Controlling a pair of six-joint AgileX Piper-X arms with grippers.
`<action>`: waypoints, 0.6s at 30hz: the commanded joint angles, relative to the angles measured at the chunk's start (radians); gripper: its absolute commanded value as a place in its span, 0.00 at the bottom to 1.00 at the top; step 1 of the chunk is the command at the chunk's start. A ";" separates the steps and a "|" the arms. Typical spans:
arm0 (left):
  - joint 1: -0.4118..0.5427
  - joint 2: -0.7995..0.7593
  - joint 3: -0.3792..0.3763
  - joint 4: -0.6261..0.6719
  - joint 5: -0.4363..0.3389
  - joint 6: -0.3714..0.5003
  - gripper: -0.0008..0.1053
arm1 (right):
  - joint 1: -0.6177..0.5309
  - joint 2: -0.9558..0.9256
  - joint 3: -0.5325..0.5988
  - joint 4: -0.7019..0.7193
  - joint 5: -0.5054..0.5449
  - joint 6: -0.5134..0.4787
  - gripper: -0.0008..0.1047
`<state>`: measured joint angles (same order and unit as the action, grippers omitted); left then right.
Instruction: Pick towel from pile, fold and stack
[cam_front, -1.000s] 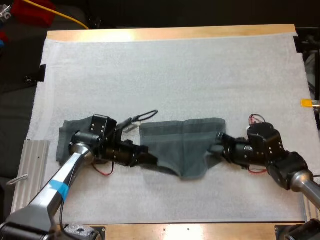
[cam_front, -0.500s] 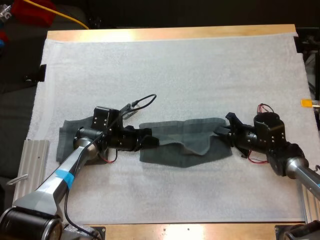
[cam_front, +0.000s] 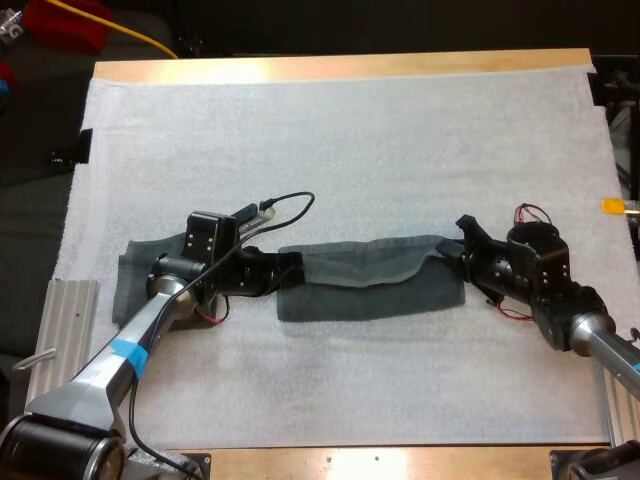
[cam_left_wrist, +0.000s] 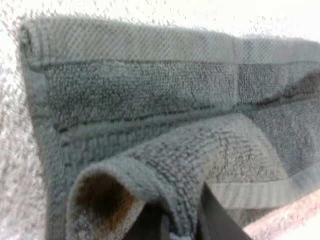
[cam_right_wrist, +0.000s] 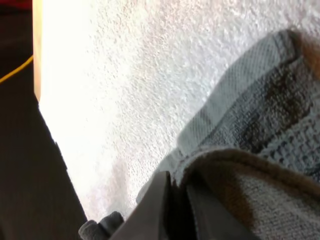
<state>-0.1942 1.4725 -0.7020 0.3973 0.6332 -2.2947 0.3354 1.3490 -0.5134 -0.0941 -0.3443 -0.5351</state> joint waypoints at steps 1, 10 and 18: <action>0.000 0.000 -0.007 -0.025 -0.012 0.000 0.01 | -0.006 -0.001 -0.001 -0.019 0.007 0.001 0.01; 0.000 0.000 -0.009 -0.089 0.053 0.003 0.26 | -0.006 -0.001 -0.001 -0.096 0.005 0.001 0.22; 0.009 0.000 -0.020 -0.109 0.130 0.003 0.64 | -0.006 -0.001 -0.001 -0.305 -0.045 -0.081 0.57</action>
<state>-0.1845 1.4725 -0.7121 0.3072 0.7579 -2.2947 0.3354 1.3490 -0.5134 -0.3821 -0.3790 -0.5955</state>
